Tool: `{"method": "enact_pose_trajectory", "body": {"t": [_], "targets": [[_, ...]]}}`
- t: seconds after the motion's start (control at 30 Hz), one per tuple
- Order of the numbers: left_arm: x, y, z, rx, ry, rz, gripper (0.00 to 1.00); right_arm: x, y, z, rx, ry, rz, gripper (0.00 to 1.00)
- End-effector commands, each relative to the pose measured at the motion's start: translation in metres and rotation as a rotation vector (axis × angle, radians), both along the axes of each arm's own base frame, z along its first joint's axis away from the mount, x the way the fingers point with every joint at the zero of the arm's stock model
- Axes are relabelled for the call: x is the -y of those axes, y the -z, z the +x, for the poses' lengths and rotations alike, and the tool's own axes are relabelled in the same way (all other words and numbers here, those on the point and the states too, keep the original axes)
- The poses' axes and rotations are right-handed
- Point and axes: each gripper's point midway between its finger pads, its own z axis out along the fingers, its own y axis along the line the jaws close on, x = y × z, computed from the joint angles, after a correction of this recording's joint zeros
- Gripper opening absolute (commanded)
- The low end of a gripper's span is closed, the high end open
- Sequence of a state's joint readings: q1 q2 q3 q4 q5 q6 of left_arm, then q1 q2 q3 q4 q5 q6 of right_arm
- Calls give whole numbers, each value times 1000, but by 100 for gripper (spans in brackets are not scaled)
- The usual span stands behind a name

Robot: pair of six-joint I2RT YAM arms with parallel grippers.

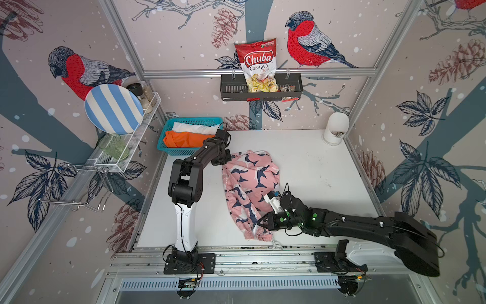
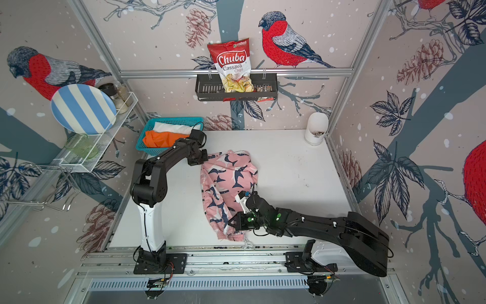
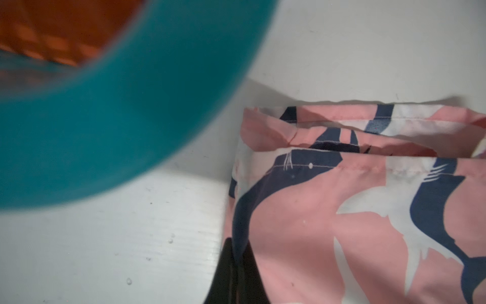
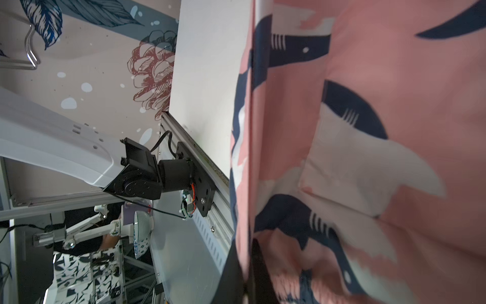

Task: Roll up the shorts
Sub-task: Adjust the shorts at the center of the board.

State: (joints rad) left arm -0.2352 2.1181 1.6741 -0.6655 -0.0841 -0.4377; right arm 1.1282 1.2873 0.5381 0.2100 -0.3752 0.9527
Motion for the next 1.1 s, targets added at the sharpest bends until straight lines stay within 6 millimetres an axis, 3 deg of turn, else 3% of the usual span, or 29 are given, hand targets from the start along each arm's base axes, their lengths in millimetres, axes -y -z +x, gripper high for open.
{"method": "enact_pose_trajectory", "body": {"t": [0.0, 0.03, 0.13, 0.27, 0.4, 0.53, 0.73, 0.83, 0.9, 1.0, 1.07], "targets": [[-7, -24, 26, 146, -31, 6, 21, -31, -35, -19, 13, -125, 130, 45], [-6, -31, 25, 161, -30, -4, 31, -34, -40, -19, 36, -133, 125, 61], [-5, -60, 16, 216, -27, -32, 48, -31, -53, -10, 86, -105, 96, 76], [-3, -108, -9, 284, -16, -87, 54, -8, -49, 24, 145, 25, -63, 77], [4, -126, -55, 300, -2, -153, 50, 0, -47, 54, 189, 63, -217, 73], [9, -107, -116, 250, 10, -228, 38, -14, -50, 70, 230, 43, -257, 69], [-3, -45, -199, 146, -31, -265, 23, -61, -18, 84, 184, -61, -277, 54], [4, -16, -222, 112, -21, -338, 21, -85, -3, 83, 157, -111, -267, 49], [19, -2, -230, 86, 14, -424, 21, -96, 8, 86, 146, -122, -270, 45], [29, 10, -234, 54, 29, -440, 19, -106, 26, 91, 125, -126, -276, 23], [29, 13, -233, 52, 32, -417, 6, -110, 42, 95, 115, -107, -287, 7]]}}
